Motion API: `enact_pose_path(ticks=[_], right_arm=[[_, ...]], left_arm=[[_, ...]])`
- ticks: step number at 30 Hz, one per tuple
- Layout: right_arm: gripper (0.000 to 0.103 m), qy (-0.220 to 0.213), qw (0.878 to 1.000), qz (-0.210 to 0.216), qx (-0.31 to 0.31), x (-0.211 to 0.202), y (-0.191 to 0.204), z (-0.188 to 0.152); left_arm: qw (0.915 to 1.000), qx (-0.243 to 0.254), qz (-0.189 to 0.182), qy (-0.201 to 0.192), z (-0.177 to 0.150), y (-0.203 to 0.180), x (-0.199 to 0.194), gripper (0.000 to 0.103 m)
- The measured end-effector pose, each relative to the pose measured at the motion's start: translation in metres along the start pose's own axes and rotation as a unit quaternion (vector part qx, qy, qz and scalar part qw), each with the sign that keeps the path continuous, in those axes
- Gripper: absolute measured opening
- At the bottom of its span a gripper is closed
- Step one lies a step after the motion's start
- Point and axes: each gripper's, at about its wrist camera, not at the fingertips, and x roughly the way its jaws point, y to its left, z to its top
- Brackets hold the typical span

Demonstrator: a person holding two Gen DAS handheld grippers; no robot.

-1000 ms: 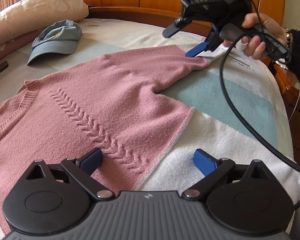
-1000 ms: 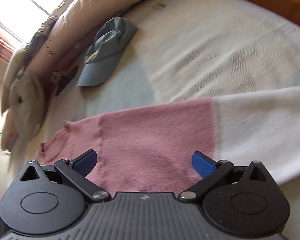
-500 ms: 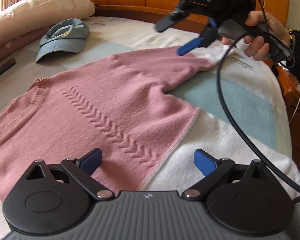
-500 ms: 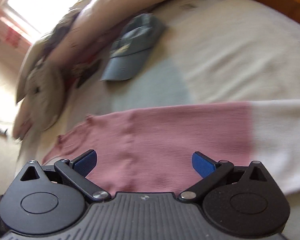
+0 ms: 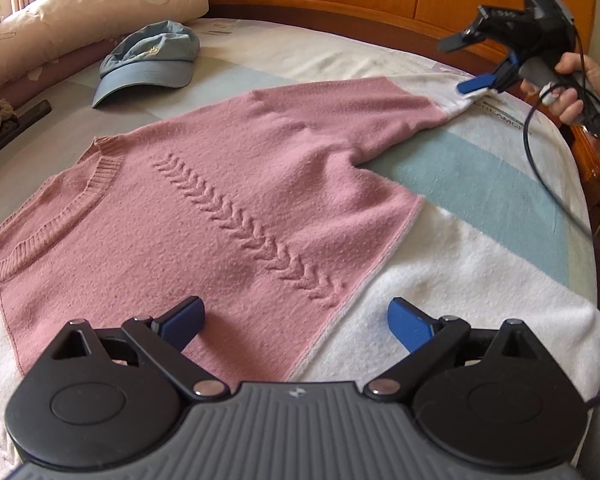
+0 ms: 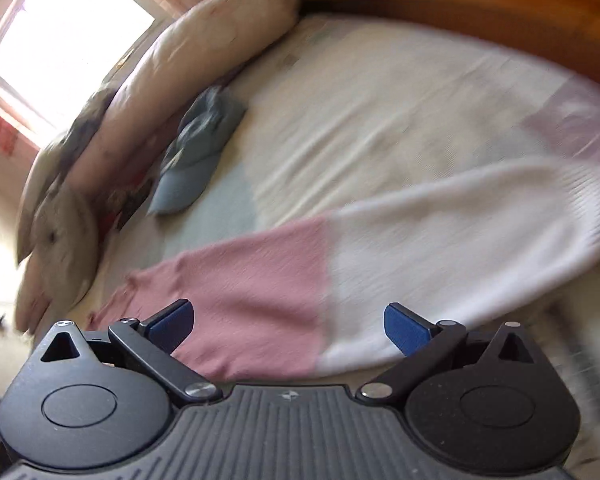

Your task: Fold clothes

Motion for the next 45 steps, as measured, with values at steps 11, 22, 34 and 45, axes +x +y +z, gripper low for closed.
enact_pose_path(ticks=[11,22,34,45], right_arm=[[0.103,-0.061,0.983,-0.167,-0.05,-0.006,-0.019,0.006],[0.103,0.017,0.962,-0.143,-0.232,0.078,0.117,-0.05],[0.103,0.002,0.94,-0.164,-0.3,0.08,0.102,-0.082],[0.103,0.048,0.866,-0.074,-0.493,0.102,0.205,-0.149]], left_arm=[[0.9993,0.022,0.022,0.019,0.005,-0.013,-0.007,0.098],[0.9992,0.033,0.024,0.005,0.005,-0.02,-0.011,0.098],[0.9998,0.011,0.015,-0.004,-0.016,0.008,-0.019,0.098],[0.9999,-0.006,0.008,-0.013,-0.022,0.008,-0.031,0.098]])
